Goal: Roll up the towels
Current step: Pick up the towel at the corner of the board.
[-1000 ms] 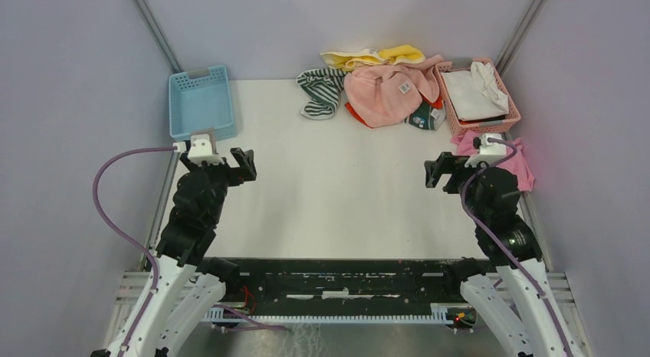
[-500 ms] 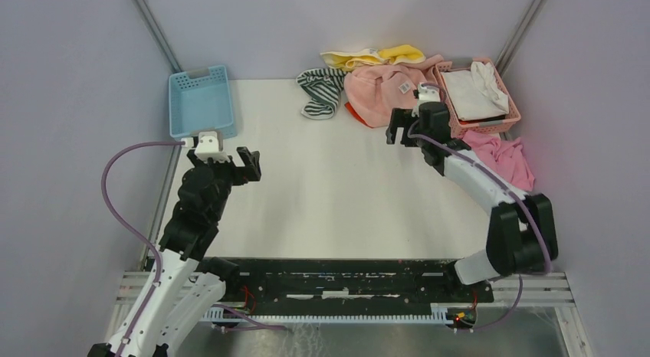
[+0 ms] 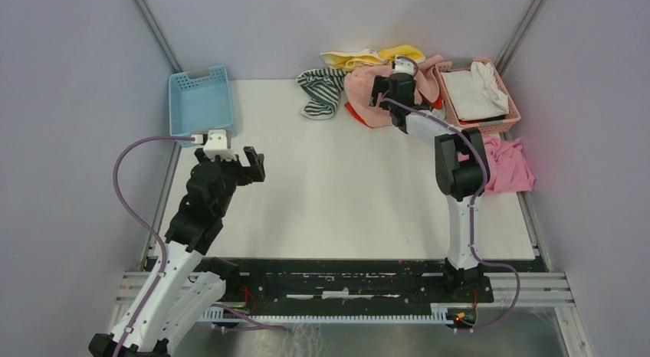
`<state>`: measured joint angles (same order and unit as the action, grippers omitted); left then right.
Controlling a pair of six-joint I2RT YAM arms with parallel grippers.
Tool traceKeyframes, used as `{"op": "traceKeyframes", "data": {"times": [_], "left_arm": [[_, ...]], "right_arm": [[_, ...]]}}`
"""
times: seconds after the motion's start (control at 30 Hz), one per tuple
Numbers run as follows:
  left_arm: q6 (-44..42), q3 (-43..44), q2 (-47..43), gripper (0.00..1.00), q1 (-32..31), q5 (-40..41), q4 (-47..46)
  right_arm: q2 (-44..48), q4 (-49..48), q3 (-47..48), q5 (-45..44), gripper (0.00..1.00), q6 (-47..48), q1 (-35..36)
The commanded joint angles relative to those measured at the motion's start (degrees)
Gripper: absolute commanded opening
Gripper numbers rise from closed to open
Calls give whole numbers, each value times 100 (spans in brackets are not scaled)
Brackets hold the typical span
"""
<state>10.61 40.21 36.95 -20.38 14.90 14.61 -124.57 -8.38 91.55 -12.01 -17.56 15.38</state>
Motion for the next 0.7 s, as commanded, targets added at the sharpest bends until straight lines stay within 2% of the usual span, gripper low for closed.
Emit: {"op": "traceKeyframes", "data": {"times": [0.0,0.1,0.27,0.43,0.5,0.67], "left_arm": [[-226,-22,76,99,-10,-17,-233],[-235,-26,116,99,-6,-42,-247],[-235,-4,105,99,-11,-117,-253],[-226,-4,-5,99,-12,-183,-247],[-227,-11,-63,99,-10,-174,-247],[-203,24,-197,99,-9,-73,-190]], "right_arm": [[-619,-221,1024,-588,89,-6,-65],[-952,34,1450,-552,76,60,-131],[-960,207,1536,-404,45,370,-187],[-741,507,1543,-188,2,705,-210],[-399,602,1412,24,1,785,-204],[1105,1148,964,771,1,899,-71]]}}
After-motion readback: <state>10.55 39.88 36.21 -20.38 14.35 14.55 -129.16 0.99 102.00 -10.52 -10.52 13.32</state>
